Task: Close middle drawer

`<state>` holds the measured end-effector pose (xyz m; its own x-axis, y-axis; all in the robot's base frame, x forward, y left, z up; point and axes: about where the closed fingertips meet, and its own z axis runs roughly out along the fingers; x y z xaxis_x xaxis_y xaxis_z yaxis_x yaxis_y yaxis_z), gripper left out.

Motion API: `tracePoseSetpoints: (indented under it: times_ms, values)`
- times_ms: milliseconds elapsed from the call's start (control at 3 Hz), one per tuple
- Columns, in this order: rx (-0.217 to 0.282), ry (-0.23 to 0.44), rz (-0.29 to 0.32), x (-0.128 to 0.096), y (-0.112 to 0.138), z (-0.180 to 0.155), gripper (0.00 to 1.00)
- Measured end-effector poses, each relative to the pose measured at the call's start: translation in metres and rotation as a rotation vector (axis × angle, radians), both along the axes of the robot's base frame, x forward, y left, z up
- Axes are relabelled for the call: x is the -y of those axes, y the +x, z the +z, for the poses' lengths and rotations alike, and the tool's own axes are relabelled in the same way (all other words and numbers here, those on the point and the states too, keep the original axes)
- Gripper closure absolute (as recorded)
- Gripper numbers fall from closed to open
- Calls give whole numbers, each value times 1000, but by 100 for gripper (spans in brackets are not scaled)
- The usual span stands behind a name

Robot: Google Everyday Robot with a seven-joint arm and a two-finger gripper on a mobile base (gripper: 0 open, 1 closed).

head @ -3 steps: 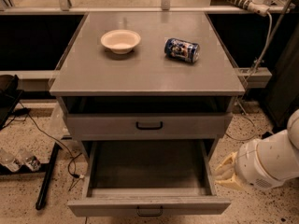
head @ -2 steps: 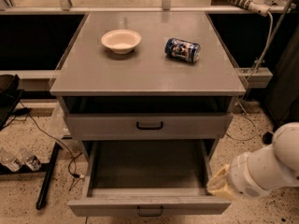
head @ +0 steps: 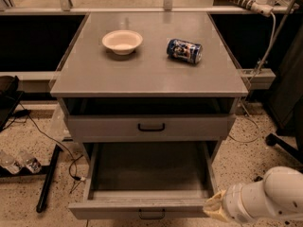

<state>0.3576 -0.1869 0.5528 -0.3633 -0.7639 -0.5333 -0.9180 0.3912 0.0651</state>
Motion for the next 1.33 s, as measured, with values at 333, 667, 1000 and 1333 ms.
tracePoseSetpoints:
  times_ms: [333, 667, 1000, 1333]
  values:
    - [48, 12, 6, -6, 10, -41, 100]
    - [52, 12, 3, -7, 5, -41, 100]
    - [37, 21, -21, -14, 10, -67, 100]
    - [17, 25, -47, -18, 18, -100, 100]
